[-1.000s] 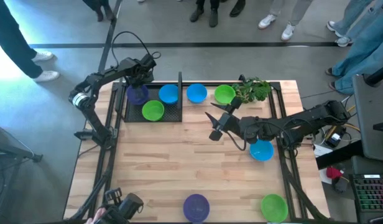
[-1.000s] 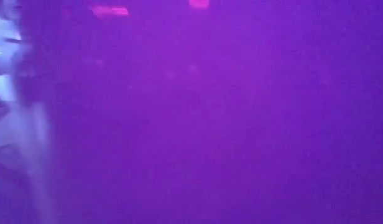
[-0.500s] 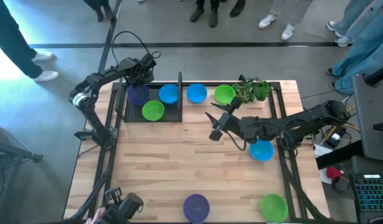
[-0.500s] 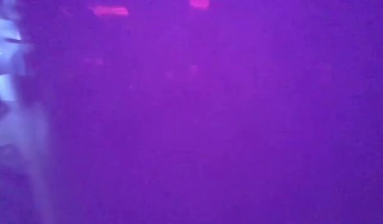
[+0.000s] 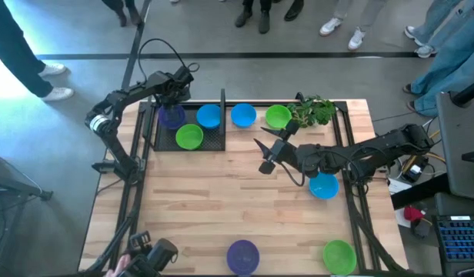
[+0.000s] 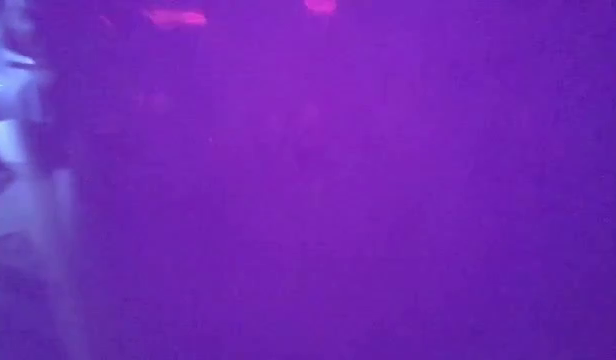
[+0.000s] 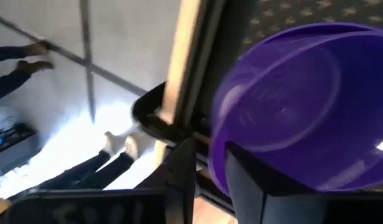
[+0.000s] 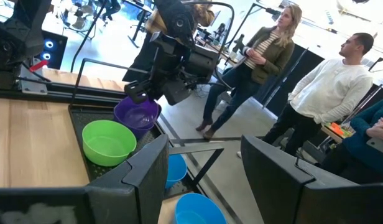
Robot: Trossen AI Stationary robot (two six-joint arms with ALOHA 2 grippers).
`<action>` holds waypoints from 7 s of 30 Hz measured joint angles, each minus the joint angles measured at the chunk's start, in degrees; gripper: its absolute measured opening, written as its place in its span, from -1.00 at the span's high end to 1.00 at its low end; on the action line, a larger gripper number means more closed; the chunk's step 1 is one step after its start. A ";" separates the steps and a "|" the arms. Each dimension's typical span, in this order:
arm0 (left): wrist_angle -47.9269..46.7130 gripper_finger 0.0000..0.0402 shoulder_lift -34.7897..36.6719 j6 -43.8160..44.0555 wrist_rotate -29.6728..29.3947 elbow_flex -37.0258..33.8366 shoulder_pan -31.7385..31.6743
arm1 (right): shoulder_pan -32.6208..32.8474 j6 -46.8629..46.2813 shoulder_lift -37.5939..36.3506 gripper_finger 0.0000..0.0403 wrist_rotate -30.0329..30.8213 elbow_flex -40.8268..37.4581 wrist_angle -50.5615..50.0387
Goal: Pick & Place Mini bowls
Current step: Stack the top purple bowl on the purple bowl on the shelf, then stack the purple bowl on the purple bowl on the shelf
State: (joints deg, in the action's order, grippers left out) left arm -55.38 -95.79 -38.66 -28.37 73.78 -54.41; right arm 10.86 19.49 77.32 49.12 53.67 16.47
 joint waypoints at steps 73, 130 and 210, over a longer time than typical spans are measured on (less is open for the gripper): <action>19.89 0.59 3.80 -0.47 -8.23 -12.73 0.66 | 0.01 -0.02 0.00 0.01 0.02 0.00 0.02; 13.97 0.59 25.60 40.70 -14.95 -7.48 80.16 | 0.58 -17.43 -9.70 0.01 -34.44 0.04 -33.51; 34.96 0.59 -15.69 88.00 14.15 4.39 89.89 | 17.02 -18.75 -9.64 0.01 -57.09 -0.98 -38.99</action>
State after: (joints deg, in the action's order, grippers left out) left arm -20.42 -111.48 49.34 -14.22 78.17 35.48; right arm 27.88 0.74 67.68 -7.97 52.69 -22.52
